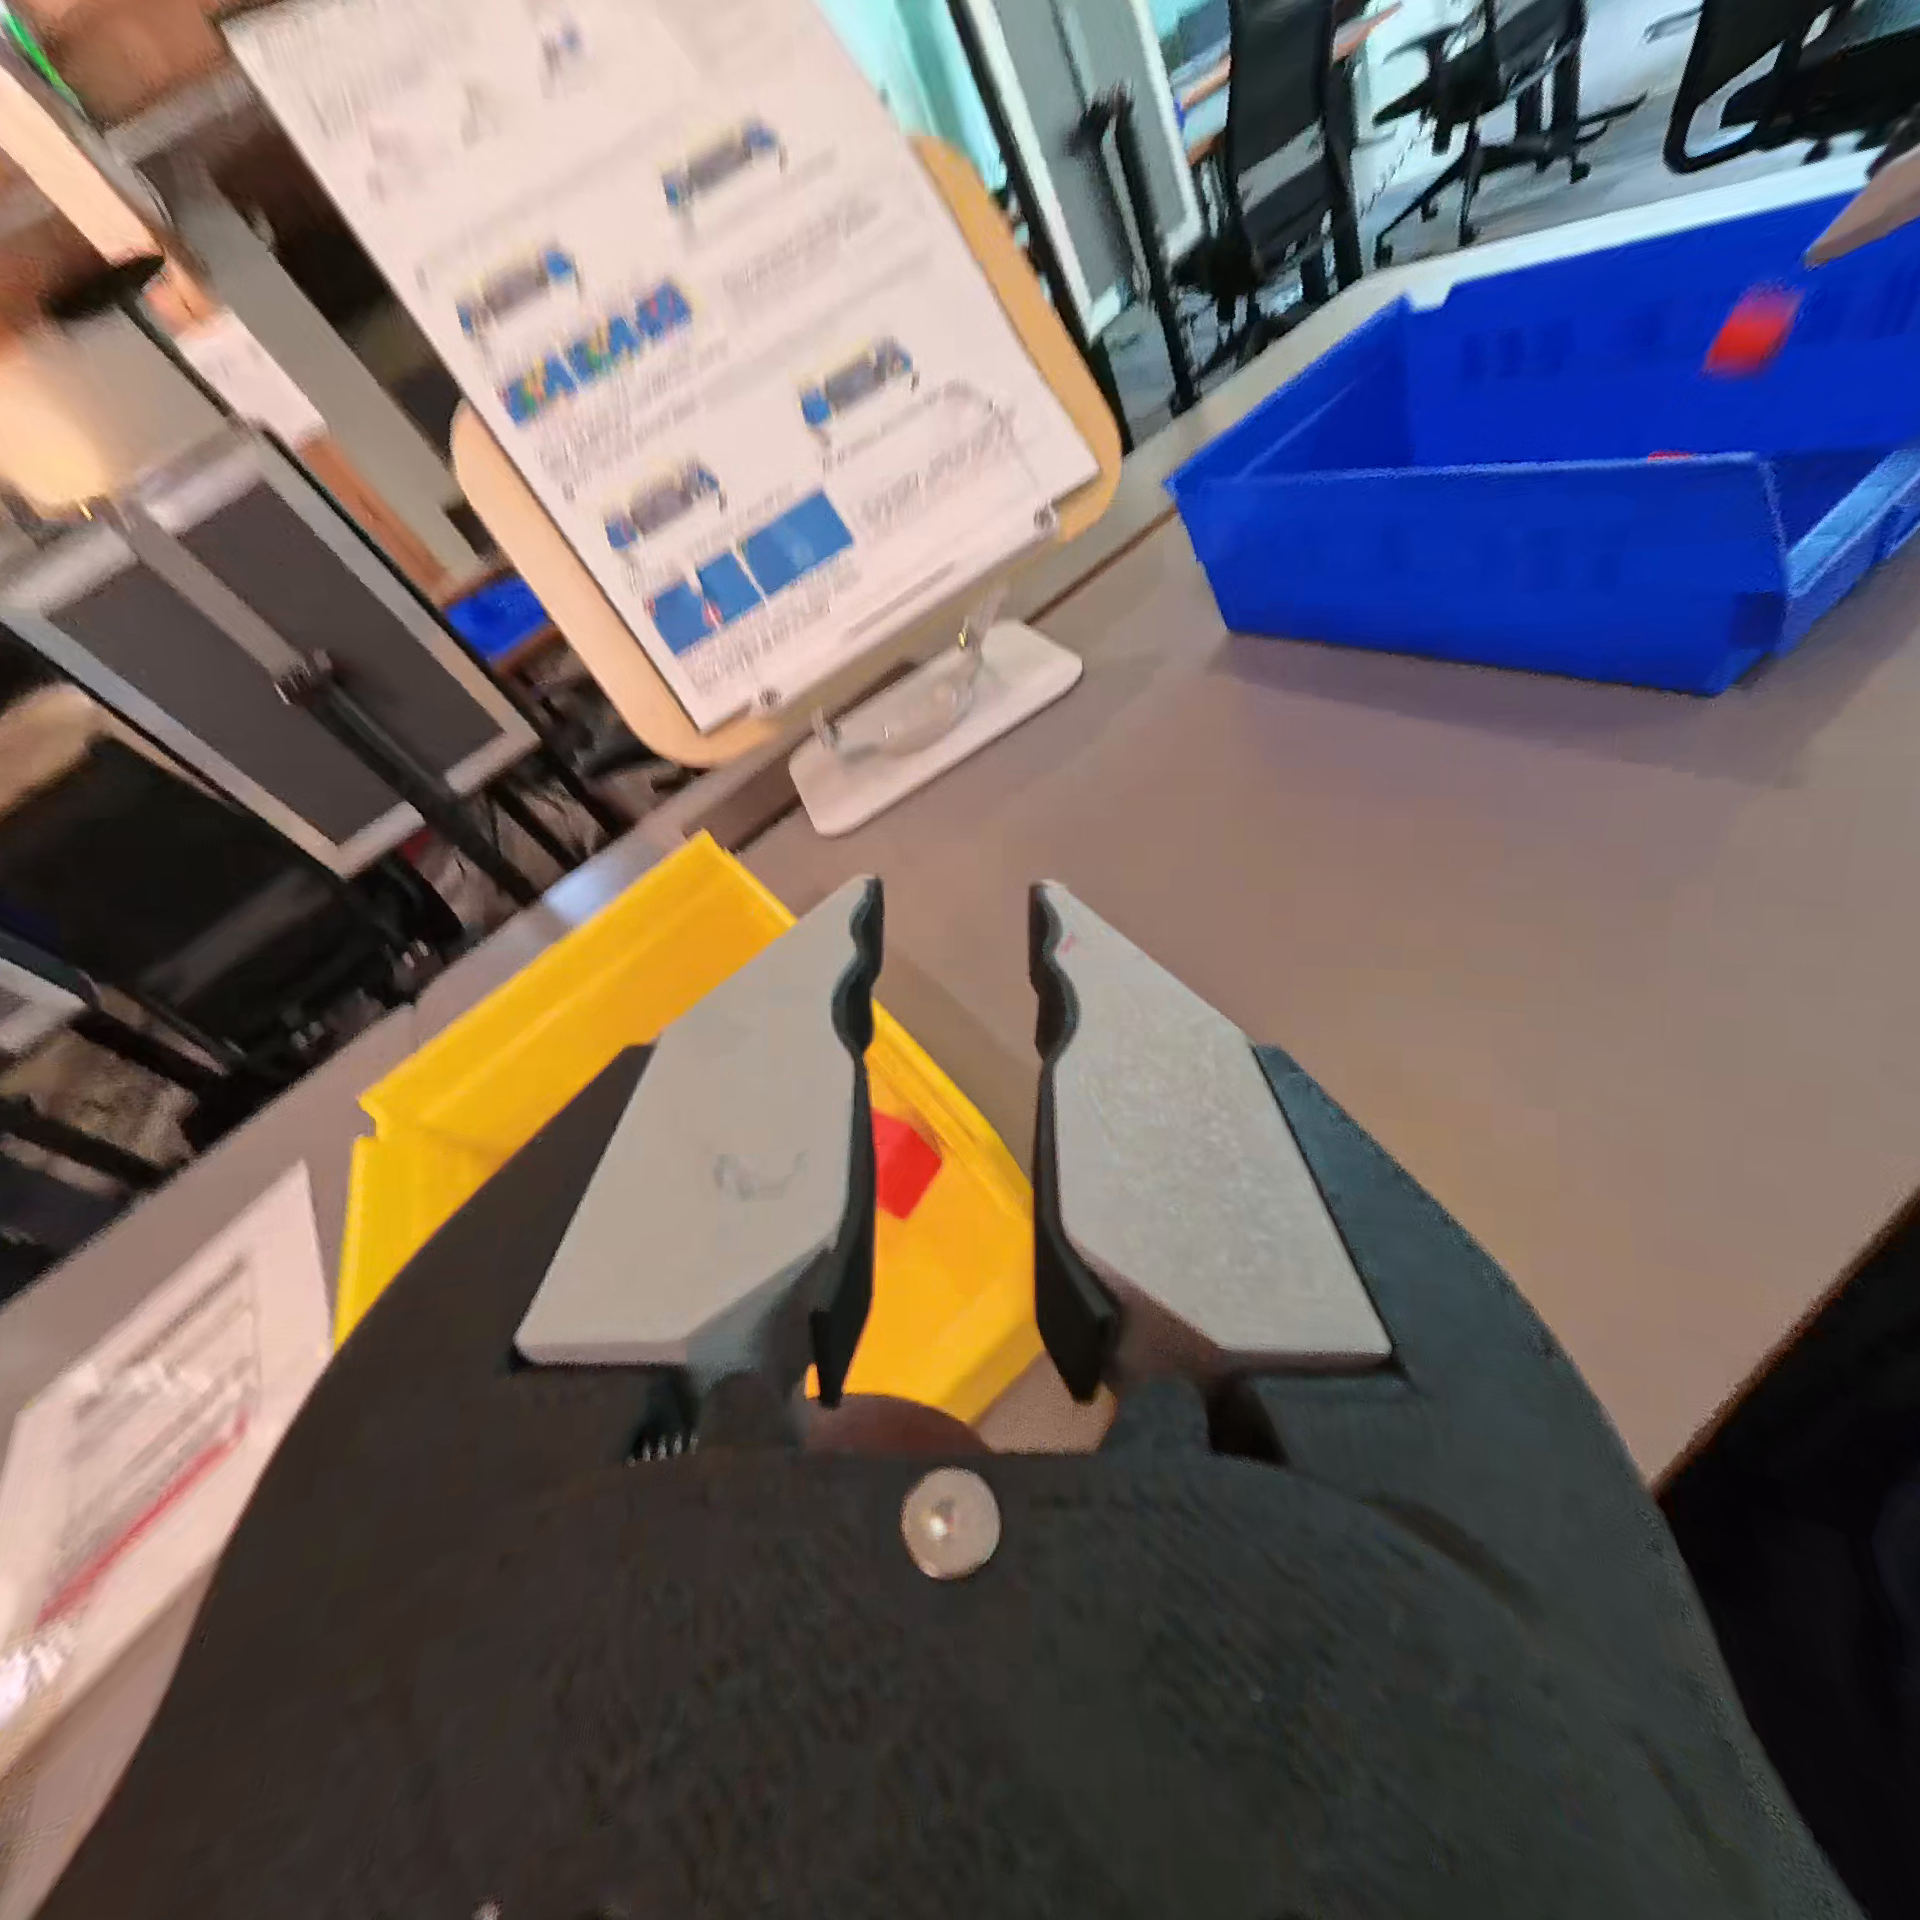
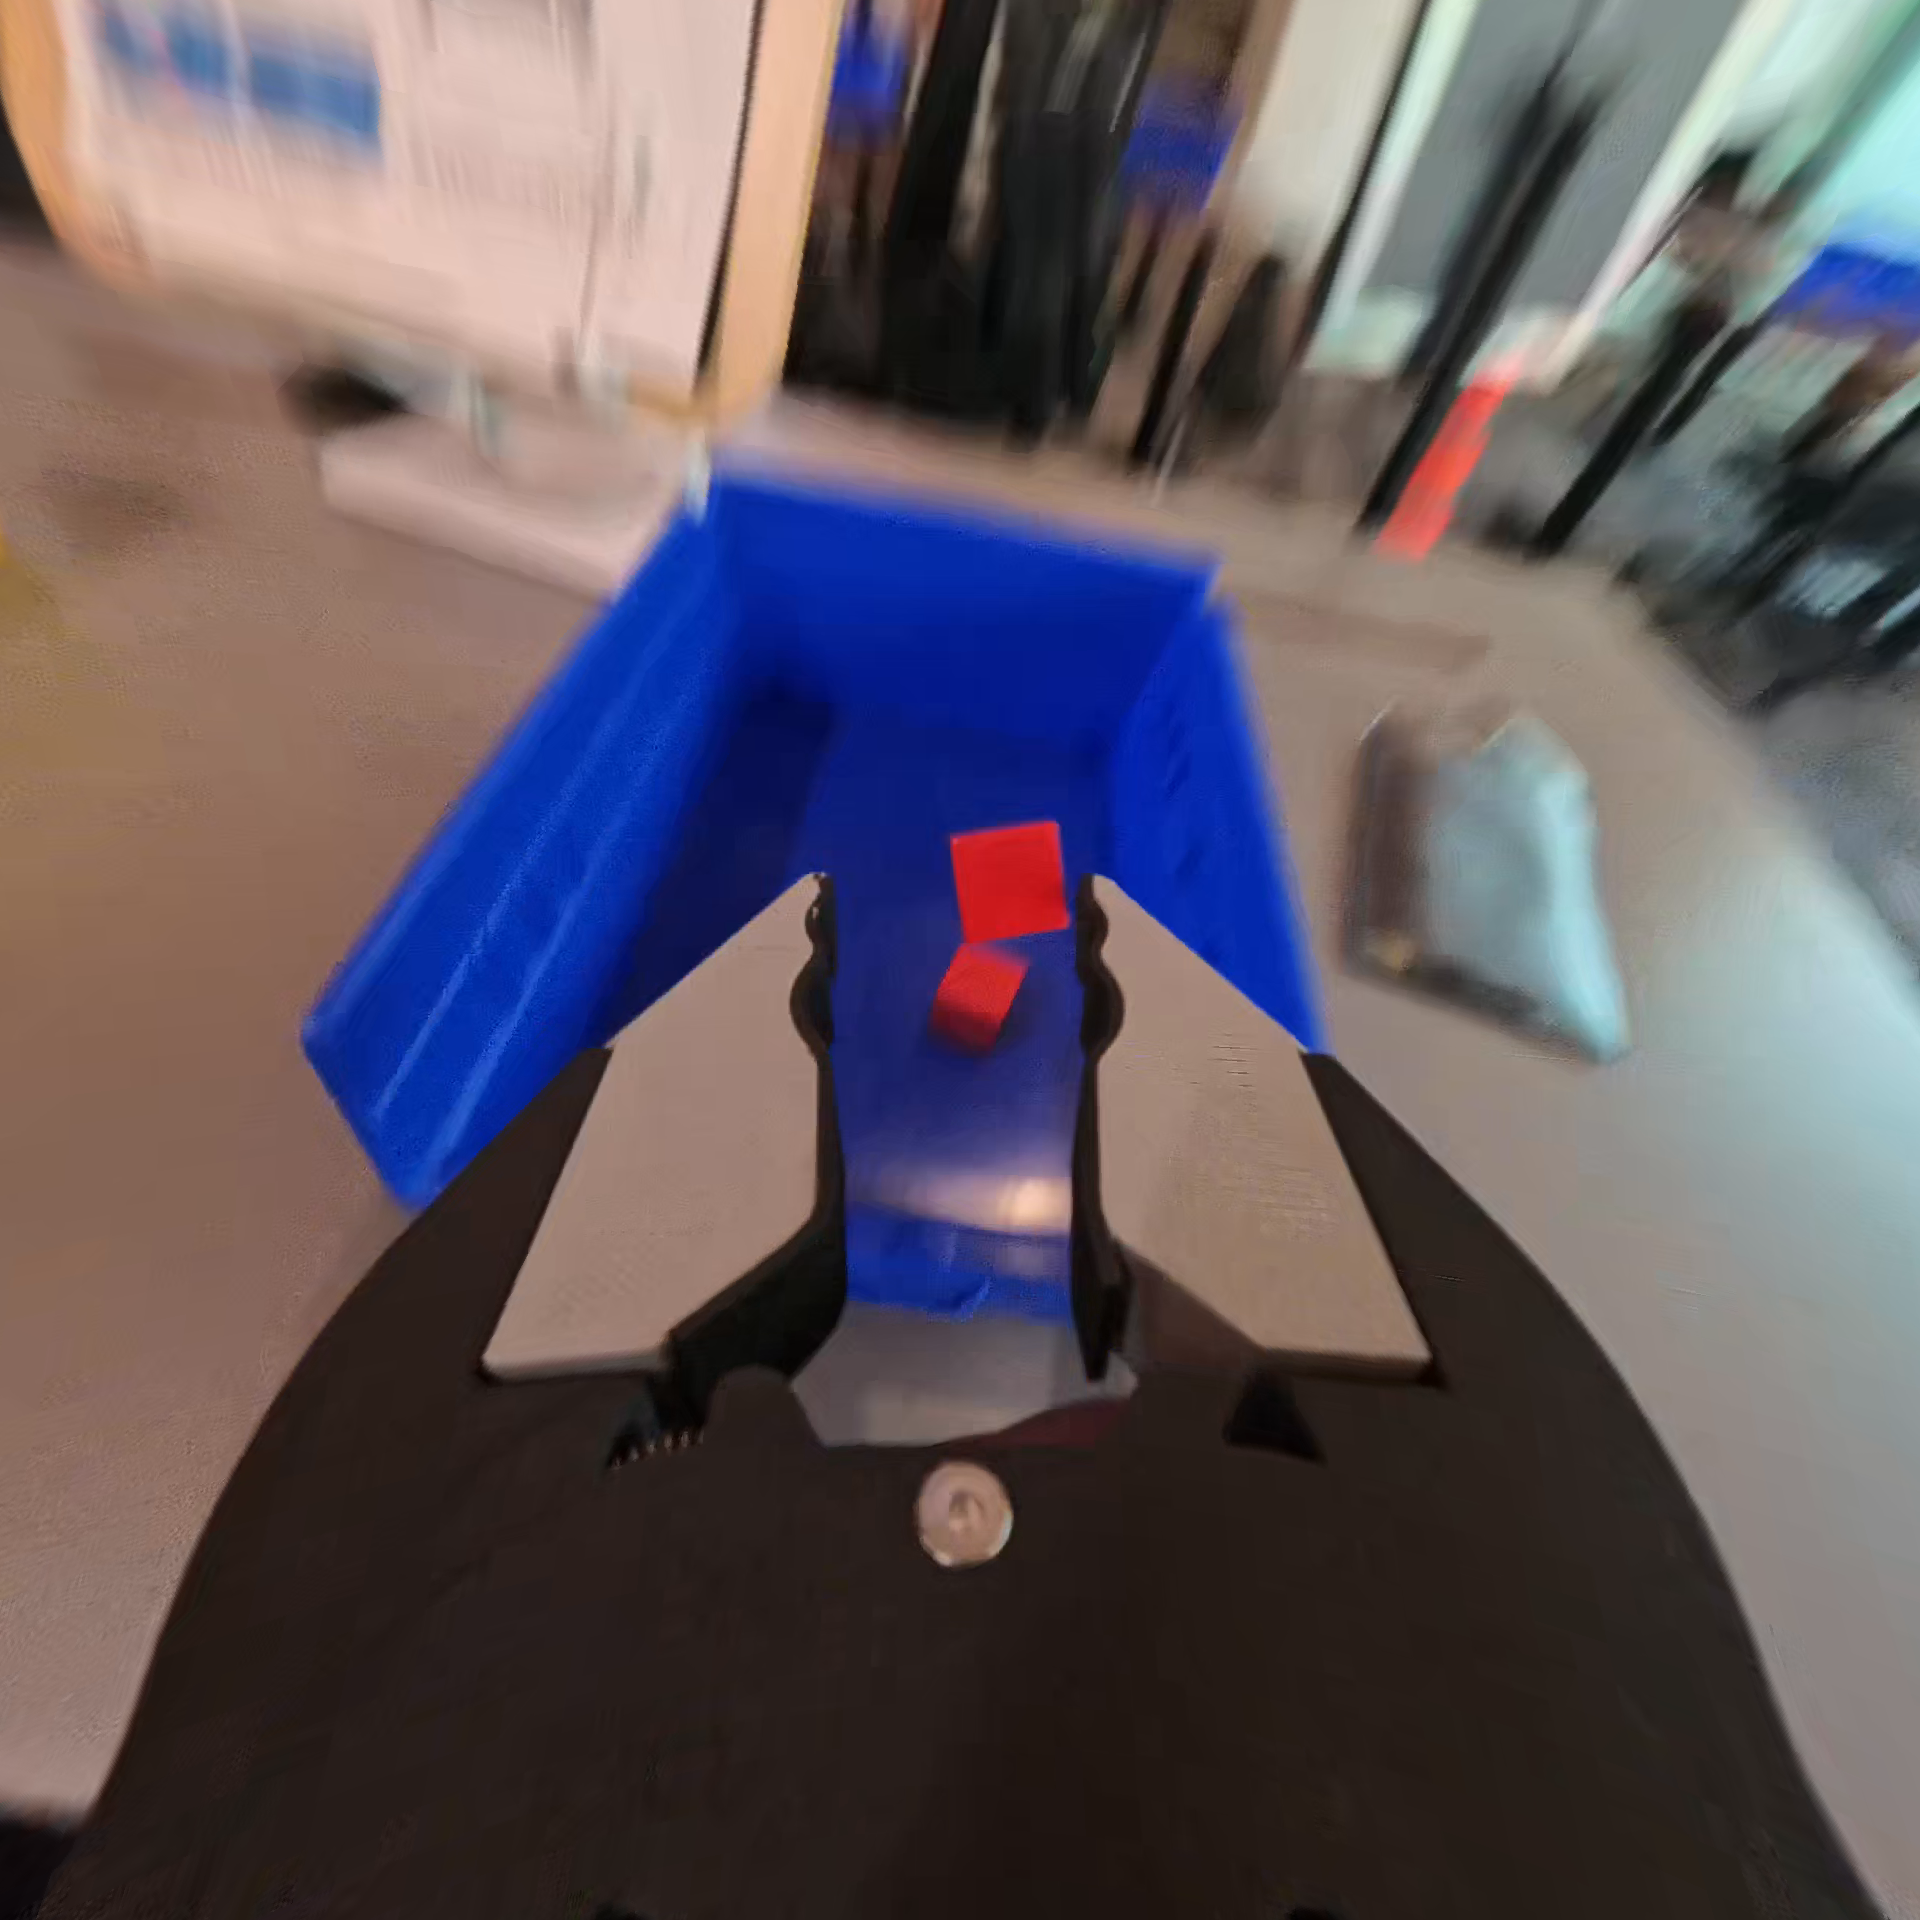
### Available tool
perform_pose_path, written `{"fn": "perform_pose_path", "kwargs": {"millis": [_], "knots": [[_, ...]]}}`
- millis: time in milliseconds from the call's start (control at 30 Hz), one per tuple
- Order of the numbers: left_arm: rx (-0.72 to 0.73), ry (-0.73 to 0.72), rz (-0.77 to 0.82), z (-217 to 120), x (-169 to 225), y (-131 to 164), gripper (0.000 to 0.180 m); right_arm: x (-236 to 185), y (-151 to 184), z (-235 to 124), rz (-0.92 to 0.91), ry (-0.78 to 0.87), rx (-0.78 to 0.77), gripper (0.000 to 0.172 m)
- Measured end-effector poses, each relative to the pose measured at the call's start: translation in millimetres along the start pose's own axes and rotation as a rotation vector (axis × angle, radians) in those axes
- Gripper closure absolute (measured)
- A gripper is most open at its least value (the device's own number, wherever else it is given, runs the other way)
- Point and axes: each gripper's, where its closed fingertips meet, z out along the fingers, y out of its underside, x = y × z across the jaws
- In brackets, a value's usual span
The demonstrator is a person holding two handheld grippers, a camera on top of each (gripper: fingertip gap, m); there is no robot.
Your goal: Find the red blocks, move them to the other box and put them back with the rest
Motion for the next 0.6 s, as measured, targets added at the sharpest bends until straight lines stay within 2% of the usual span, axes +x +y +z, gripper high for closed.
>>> {"fn": "perform_pose_path", "kwargs": {"millis": [33,67,167,233,300,467,600], "knots": [[-0.022,0.008,-0.027,1.4,-2.5,6.1,0.154,-4.5,2.9,4.2,0.02,-0.029,-0.021,0.126],[-0.029,0.005,-0.045,2.2,-6.2,9.9,0.154,-5.7,-8.1,-1.5,0.039,-0.037,0.049,0.127],[-0.037,0.0,-0.067,2.9,-13.9,15.4,0.154,8.3,-53.1,-45.4,0.062,0.02,0.329,0.132],[-0.041,0.0,-0.072,3.6,-15.7,16.7,0.154,17.3,-68.0,-72.5,0.051,0.045,0.429,0.132],[-0.063,0.003,-0.068,4.7,-16.0,21.9,0.154,22.4,-71.7,-88.0,0.074,0.035,0.441,0.132],[-0.123,0.011,-0.139,9.3,-30.3,42.9,0.153,5.2,-78.9,-107.7,0.149,-0.137,0.467,0.131],[-0.229,0.02,-0.228,28.7,-51.4,80.6,0.146,-1.7,-78.7,-108.3,0.126,-0.151,0.455,0.131]]}}
